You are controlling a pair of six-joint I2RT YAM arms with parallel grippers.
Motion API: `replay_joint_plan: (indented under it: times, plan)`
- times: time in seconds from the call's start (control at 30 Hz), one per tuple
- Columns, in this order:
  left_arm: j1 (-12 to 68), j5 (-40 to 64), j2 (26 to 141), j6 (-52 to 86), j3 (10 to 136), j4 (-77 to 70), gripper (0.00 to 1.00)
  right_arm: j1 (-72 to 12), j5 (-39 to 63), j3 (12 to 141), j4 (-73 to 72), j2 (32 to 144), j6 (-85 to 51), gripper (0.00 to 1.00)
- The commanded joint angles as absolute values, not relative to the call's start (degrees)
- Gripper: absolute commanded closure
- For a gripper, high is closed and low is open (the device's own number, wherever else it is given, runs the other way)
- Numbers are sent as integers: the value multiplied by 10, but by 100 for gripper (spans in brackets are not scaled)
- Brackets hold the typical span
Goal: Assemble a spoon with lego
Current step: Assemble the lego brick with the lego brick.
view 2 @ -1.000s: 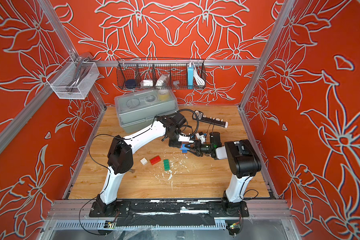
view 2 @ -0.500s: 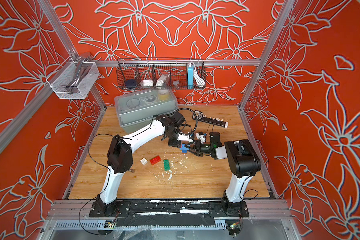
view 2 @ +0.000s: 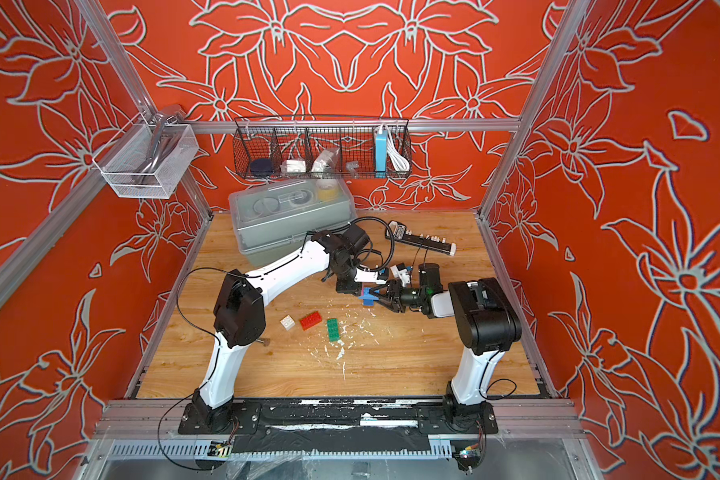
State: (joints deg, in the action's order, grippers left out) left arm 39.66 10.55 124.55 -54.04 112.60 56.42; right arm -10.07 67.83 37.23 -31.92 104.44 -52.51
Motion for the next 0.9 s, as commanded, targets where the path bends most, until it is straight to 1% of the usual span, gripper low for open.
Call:
replay_joint_plan:
  times: [0.0,0.1,0.23,0.63,0.87]
  plan:
    - [403,99,1268,-559,1116,593,100,-107,663,372,-287,1066,-509,46]
    - [404,94,1292,-556,1162,639,100,-107,663,372,-286,1067,-509,46]
    - [407,87,1304,-557,1172,658,100,-106,663,373,-286,1068,-509,47]
    - [418,60,1317,-536,1182,648,100,-107,662,373,-282,1062,-508,47]
    - [420,67,1323,-532,1185,650,100,-107,661,371,-279,1060,-505,47]
